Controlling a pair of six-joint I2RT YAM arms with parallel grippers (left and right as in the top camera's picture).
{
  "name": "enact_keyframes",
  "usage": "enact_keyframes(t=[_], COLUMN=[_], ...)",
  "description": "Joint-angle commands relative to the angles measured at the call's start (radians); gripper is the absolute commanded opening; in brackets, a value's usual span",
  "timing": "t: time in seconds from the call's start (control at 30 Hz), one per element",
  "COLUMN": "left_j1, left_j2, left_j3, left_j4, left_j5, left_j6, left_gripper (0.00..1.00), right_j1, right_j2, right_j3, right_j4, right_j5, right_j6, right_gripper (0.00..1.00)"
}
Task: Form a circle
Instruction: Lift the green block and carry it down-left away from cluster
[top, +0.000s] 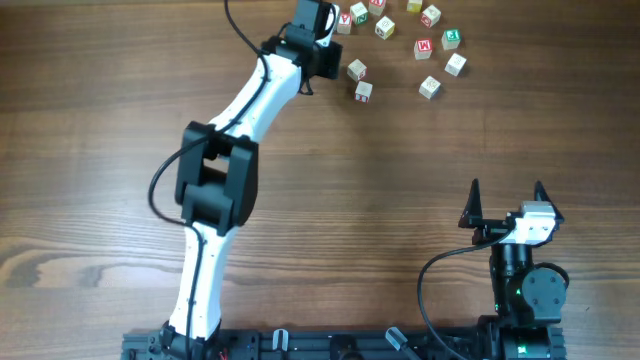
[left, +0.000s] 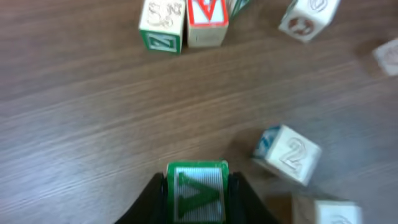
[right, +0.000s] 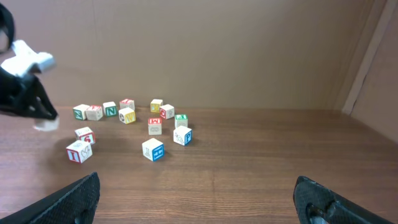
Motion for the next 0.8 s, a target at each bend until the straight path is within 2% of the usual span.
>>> enact_keyframes(t=[0.0, 0.17, 0.27, 0.37, 0.53, 0.77], left_j1=[-0.003, -0.004, -0.005, -0.005, -0.012, -0.080], left_j2=[-0.154, -0.196, -0.196, -0.196, -0.196, -0.196], left_j3=[0.003, 0.003, 0.003, 0.002, -0.007, -0.090], left_j4=[-0.123, -0.314, -0.407, -0.479, -0.504, -0.450], left_j5=[-0.013, -0.013, -0.010, -0.010, -0.010, -0.040], left_j6=[-0.102, -0.216, -0.230, -0.256, -0.310, -0.362], left_gripper=[0.11, 0.09, 0.04, 0.04, 0.04, 0.06], right_j1=[-0.003, -0.003, -0.003, -0.003, -0.003, -0.003], right_j2=[-0.008, -0.008, -0.008, -0.008, -0.008, -0.008], right_j3=[-0.001, -0.001, -0.001, -0.001, -0.001, -0.001], right_j4=[0.004, 0.004, 0.004, 0.004, 0.004, 0.004], right_j5=[-0.013, -0.013, -0.013, -0.013, -0.013, -0.013], right_j6=[-0.009, -0.009, -0.010, -0.009, -0.009, -0.009], right_gripper=[1.00, 1.00, 1.00, 1.00, 1.00, 1.00])
